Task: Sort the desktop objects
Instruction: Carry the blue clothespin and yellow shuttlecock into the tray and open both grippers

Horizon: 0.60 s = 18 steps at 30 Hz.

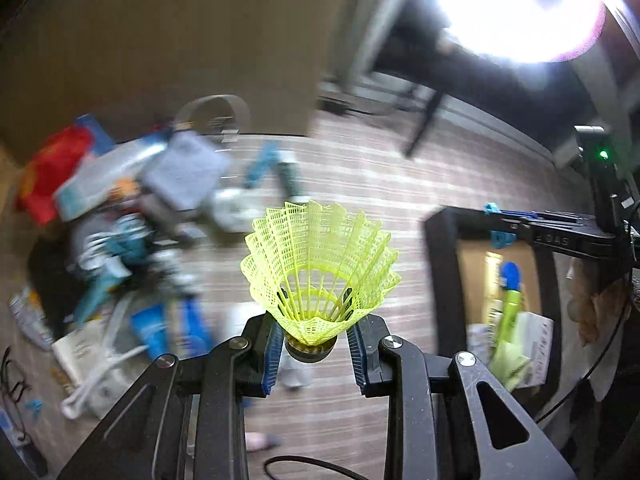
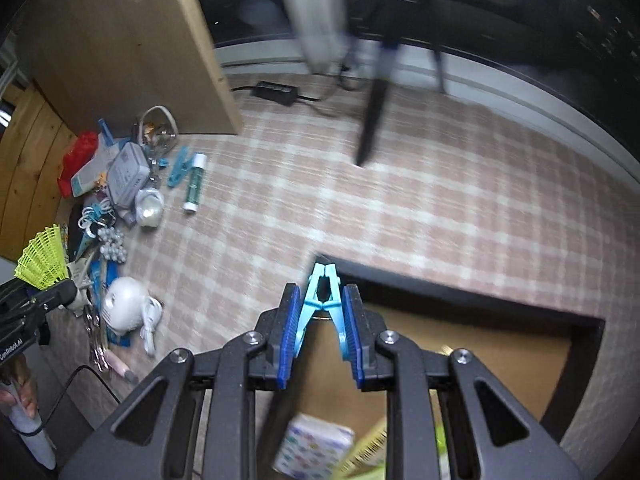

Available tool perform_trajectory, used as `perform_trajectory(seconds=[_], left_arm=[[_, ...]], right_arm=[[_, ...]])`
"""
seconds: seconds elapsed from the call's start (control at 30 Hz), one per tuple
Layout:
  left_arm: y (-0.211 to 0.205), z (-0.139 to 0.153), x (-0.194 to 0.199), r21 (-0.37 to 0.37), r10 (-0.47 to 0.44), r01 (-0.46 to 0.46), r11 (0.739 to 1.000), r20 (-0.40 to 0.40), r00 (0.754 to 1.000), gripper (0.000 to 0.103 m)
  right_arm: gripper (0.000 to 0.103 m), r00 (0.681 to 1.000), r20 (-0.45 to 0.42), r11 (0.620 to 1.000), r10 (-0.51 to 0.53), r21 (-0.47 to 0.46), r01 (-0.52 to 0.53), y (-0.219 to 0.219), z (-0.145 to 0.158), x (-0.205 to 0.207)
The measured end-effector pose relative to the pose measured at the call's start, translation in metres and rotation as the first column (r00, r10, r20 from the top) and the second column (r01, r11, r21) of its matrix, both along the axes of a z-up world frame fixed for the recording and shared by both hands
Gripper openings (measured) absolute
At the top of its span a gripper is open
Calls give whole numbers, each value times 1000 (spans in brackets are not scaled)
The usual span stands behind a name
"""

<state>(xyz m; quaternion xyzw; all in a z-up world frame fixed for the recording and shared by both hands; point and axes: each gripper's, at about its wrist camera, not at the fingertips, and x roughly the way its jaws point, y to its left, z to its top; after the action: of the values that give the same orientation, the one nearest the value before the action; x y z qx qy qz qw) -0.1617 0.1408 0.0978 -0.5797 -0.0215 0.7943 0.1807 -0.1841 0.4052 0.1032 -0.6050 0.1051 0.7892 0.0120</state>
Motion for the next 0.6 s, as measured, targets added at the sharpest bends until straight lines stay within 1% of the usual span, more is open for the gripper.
perform_trajectory(seconds=[0.13,0.23,0.37,0.47,0.6], left_arm=[[56,-2,5,32,-91,91,995,18,996,27],[101,-8,12,52,-159,157,986,34,987,27],[143,-21,18,67,-213,209,976,62,975,27],[166,-27,24,63,-242,237,969,77,967,27],[185,-29,30,50,-271,268,962,76,960,27]], right_arm=[[22,998,10,998,-68,6,68,31,-8,24],[22,995,24,995,-100,13,100,46,-13,38],[22,991,34,991,-131,29,130,59,-19,53],[22,988,39,989,-148,35,147,68,-23,62],[22,984,45,985,-171,36,169,78,-27,71]])
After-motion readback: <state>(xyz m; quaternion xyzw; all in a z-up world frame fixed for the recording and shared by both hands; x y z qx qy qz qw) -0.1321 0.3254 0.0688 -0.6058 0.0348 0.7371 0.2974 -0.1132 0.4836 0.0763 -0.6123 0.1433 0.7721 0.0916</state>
